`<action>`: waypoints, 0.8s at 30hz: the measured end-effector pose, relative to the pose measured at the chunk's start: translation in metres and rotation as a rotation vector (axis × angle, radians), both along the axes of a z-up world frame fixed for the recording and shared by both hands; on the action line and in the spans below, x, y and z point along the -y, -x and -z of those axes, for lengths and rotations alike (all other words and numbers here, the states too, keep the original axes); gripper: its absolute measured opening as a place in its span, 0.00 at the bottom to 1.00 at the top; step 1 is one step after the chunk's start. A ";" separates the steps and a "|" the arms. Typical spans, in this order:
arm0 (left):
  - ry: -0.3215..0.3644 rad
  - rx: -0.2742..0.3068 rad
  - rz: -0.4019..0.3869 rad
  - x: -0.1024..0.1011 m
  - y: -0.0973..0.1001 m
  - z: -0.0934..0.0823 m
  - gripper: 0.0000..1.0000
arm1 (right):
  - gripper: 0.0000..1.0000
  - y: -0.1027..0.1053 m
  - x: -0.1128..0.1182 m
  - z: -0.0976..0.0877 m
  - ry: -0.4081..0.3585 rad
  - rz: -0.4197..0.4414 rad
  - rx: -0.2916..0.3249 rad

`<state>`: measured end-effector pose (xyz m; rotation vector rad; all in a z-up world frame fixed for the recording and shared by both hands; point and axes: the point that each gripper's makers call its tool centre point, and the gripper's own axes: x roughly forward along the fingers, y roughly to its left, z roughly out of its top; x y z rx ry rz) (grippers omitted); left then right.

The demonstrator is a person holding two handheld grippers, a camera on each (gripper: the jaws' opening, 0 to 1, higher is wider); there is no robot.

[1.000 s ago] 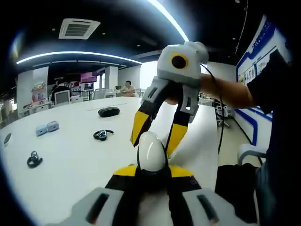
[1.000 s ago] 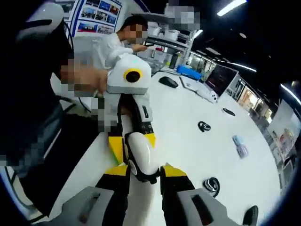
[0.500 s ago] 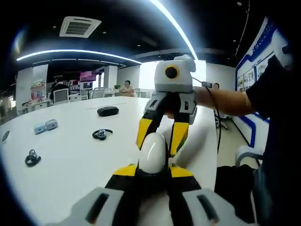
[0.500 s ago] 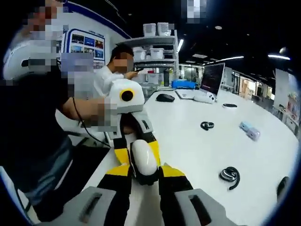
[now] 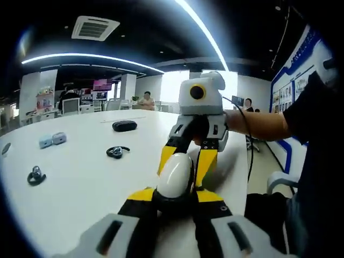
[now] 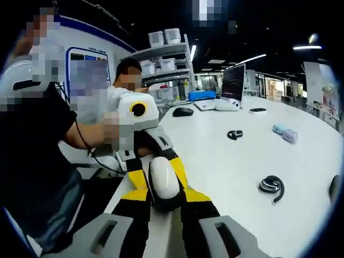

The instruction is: Pick up the earbuds from the table and place the earbuds into the earbud case

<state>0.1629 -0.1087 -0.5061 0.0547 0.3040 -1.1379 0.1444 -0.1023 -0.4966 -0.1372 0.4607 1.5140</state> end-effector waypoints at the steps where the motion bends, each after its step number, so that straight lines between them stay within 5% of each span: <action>1: 0.004 -0.005 -0.002 -0.001 0.000 0.000 0.29 | 0.20 0.000 0.001 0.000 -0.008 0.016 -0.028; 8: 0.045 0.008 -0.020 -0.002 0.000 -0.009 0.37 | 0.19 0.001 0.006 -0.006 -0.029 0.104 -0.185; 16: 0.072 0.064 -0.079 -0.010 -0.006 -0.021 0.45 | 0.19 -0.002 0.017 -0.020 -0.076 0.194 -0.290; 24: 0.072 0.130 -0.154 -0.024 -0.007 -0.035 0.54 | 0.19 -0.032 0.025 -0.045 -0.144 0.323 -0.410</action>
